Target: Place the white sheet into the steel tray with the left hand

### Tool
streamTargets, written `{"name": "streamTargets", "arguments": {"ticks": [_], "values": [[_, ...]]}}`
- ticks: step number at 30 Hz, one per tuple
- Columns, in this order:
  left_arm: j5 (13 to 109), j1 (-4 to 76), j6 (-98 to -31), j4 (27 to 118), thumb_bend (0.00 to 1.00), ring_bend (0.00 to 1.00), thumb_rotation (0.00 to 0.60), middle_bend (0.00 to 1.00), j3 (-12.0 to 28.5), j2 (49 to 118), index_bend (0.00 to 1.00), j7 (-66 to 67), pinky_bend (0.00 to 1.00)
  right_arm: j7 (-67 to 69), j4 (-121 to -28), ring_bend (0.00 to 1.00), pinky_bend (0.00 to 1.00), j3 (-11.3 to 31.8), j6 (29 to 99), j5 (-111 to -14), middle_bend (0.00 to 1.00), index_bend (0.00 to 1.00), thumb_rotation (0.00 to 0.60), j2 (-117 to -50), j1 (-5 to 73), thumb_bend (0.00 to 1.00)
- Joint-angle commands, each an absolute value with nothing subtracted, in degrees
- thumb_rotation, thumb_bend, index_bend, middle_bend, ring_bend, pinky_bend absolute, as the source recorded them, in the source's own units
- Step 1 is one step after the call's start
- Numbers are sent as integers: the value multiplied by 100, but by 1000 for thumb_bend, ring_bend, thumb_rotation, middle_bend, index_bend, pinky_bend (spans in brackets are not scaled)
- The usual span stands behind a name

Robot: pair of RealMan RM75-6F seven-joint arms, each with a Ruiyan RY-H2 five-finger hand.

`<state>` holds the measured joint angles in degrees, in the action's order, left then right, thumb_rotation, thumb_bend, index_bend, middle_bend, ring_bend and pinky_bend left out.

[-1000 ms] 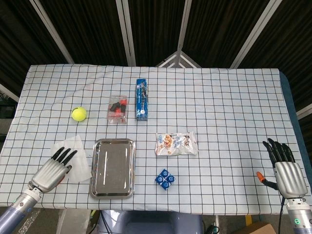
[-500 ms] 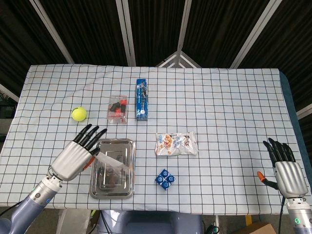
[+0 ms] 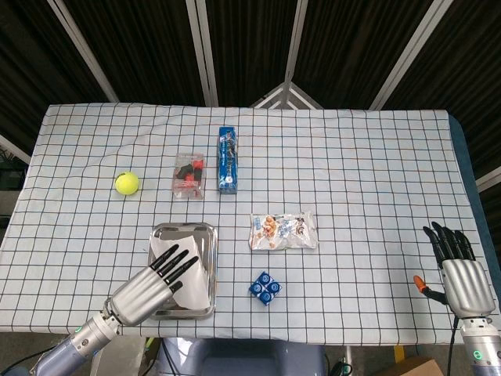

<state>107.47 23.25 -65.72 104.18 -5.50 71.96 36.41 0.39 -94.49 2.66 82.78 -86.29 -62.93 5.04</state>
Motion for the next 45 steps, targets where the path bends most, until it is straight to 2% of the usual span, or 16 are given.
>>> {"name": "streamTargets", "arguments": {"ticks": [1,8,15,22,32,45], "values": [[10805,2317,-6520,9995,506,0,600,37,-640,7335,577,3508,0,23,-9452,0,0,268,8288,-8633,0,0,600,-6295,503,313],[11024,2528,-6433,9321,505,0,600,38,-640,7458,569,3307,0,31,-9470,0,0,261,8247,-8613,0,0,600,-6285,510,313],[11123,2737,-6299,9013,504,0,600,32,-596,7629,558,3199,0,44,-9469,0,0,262,8251,-8622,0,0,600,-6279,512,314],[11161,2863,-6147,9030,505,0,600,31,-626,7786,558,3224,0,61,-9461,0,0,264,8259,-8631,0,0,600,-6276,511,313],[11479,2939,-6266,9003,501,0,600,25,-847,7810,557,3119,0,57,-9460,0,0,255,8269,-8655,0,0,600,-6276,509,313],[11428,3014,-6287,8822,490,0,600,23,-814,7764,515,3078,0,58,-9464,0,0,260,8267,-8647,0,0,600,-6278,511,313]]}}
